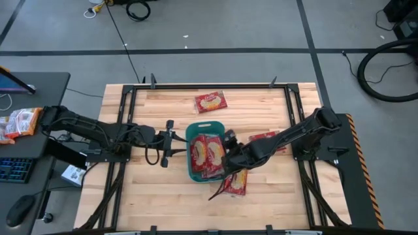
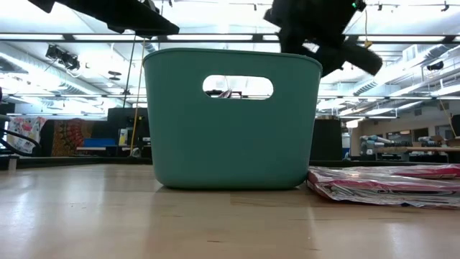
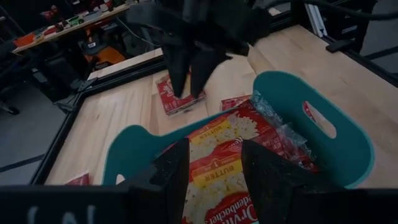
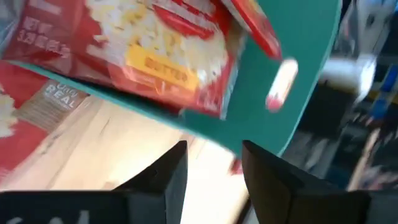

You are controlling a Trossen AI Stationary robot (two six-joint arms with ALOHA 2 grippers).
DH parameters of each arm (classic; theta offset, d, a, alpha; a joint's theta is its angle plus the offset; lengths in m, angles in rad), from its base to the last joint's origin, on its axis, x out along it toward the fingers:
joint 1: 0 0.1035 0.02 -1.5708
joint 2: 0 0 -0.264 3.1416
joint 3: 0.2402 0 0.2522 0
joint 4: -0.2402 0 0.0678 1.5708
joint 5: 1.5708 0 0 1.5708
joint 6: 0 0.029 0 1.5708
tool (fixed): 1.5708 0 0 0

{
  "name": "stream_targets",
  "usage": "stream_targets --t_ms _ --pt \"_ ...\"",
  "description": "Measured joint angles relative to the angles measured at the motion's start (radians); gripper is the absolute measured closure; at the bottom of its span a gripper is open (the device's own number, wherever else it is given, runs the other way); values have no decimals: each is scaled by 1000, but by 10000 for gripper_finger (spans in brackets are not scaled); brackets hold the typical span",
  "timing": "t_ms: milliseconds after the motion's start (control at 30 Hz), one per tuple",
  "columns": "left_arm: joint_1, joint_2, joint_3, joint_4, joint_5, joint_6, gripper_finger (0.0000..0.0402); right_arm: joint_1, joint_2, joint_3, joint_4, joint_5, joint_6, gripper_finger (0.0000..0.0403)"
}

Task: Sort popcorn bags into baskets
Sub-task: Put the red popcorn bag into the green bin

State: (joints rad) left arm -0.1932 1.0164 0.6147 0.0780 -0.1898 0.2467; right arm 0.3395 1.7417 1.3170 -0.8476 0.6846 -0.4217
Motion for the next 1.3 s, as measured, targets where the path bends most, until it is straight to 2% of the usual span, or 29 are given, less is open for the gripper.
stream_targets --t_ms 100,200,367,600,800,1000,1300 --pt "0 0 0 0 0 0 251 -12 -41 0 -86 -31 171 246" --pt "0 0 0 1 0 0 251 -31 -78 -1 -169 -108 329 246" --pt "0 0 0 6 0 0 251 -64 -143 -85 -195 -199 521 246" --pt "0 0 0 5 0 0 251 -88 -206 -264 -182 -254 705 246" --pt "0 0 0 5 0 1 251 -88 -211 -386 -170 -387 848 246" --pt "0 0 0 5 0 0 251 -71 -208 -433 -167 -500 978 246" --pt "-1 0 0 -12 0 -1 251 -4 -208 -435 -201 -521 1072 246"
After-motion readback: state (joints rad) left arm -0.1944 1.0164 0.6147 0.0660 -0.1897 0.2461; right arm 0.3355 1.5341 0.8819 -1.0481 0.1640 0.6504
